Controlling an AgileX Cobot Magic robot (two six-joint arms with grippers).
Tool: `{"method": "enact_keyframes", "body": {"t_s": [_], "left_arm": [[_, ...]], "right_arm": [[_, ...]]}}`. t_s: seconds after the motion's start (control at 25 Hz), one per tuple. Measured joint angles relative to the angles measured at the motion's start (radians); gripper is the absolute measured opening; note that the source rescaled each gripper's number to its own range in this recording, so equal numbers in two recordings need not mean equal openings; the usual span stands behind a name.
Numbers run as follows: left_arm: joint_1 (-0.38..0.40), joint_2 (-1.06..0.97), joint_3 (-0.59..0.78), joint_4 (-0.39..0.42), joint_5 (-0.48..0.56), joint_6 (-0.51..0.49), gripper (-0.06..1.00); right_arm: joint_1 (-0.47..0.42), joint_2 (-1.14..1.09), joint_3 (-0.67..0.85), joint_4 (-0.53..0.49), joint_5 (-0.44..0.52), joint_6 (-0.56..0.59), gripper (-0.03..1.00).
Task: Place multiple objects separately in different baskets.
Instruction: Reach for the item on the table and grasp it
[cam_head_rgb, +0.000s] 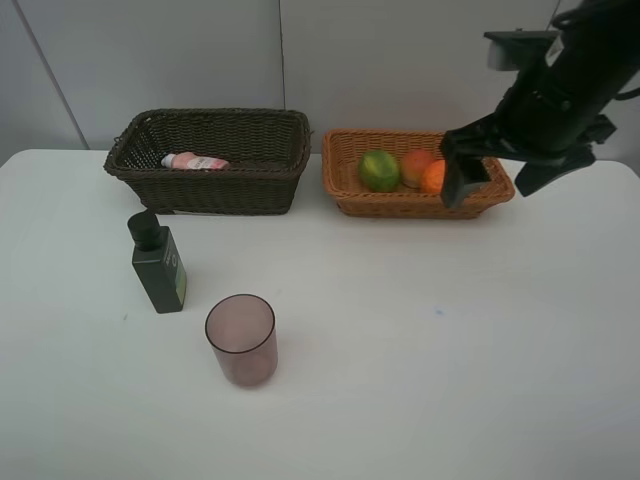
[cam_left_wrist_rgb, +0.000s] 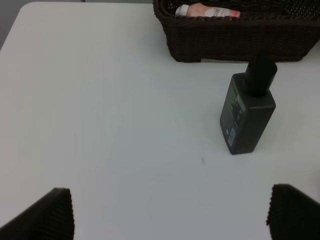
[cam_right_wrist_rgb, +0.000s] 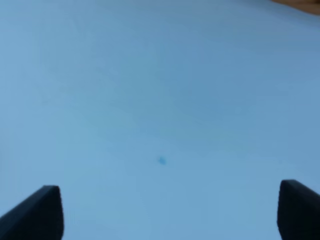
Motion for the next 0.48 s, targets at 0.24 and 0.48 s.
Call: {"method": "enact_keyframes", "body": {"t_s": [0.24,0.48], "left_arm": [[0.000,0.000,0.000,0.000,0.000,0.001,1.00],[0.000,0.000,0.000,0.000,0.000,0.001,1.00]], "right_arm": [[-0.134,-0.326,0.183,-0.014,-0.013,0.000,0.89],[-0.140,-0.678,0.320,0.008,-0.019,-0.052,0.89]]}}
